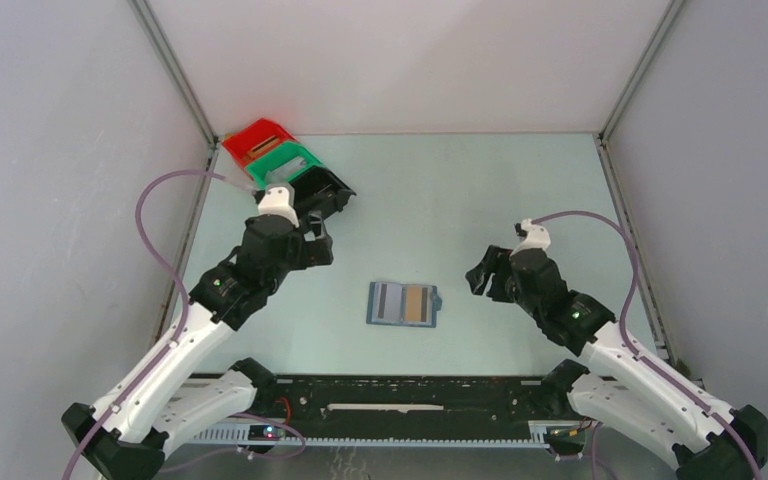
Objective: Take the credit cards out of the card holder
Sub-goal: Reset both arms
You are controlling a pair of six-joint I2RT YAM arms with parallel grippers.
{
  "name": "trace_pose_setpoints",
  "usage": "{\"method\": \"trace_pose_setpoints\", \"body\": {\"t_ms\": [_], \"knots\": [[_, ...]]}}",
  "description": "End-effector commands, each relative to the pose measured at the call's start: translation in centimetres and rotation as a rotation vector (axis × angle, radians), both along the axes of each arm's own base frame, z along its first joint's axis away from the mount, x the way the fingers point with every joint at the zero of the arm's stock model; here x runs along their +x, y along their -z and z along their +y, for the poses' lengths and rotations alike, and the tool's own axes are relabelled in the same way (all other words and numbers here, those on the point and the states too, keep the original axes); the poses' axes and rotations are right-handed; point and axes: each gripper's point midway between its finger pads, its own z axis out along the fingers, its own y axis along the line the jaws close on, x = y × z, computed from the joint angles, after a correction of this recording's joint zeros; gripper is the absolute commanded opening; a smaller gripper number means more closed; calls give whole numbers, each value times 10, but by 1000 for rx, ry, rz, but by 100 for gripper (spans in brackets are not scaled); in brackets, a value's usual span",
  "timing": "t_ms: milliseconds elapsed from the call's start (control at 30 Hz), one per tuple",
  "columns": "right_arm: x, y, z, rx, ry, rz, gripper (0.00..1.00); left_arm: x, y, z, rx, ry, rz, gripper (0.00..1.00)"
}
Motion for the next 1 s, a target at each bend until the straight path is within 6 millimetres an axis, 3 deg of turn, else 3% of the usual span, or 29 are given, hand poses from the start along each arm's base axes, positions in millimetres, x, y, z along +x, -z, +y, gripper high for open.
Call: {"method": "trace_pose_setpoints", "body": {"t_ms": [0, 200, 567, 967], "knots": [[2, 3, -3, -38, 35, -78, 72, -2, 8, -6, -25, 15, 17, 100], [-2, 3, -8, -37, 52, -109, 71, 1, 16, -4, -16, -9, 27, 100], [1, -4, -12, 19, 107, -153, 76, -2, 10, 5, -16, -35, -14, 100], [4, -4, -13, 35, 134, -150, 78, -1, 9, 1, -44, -31, -24, 100]]}}
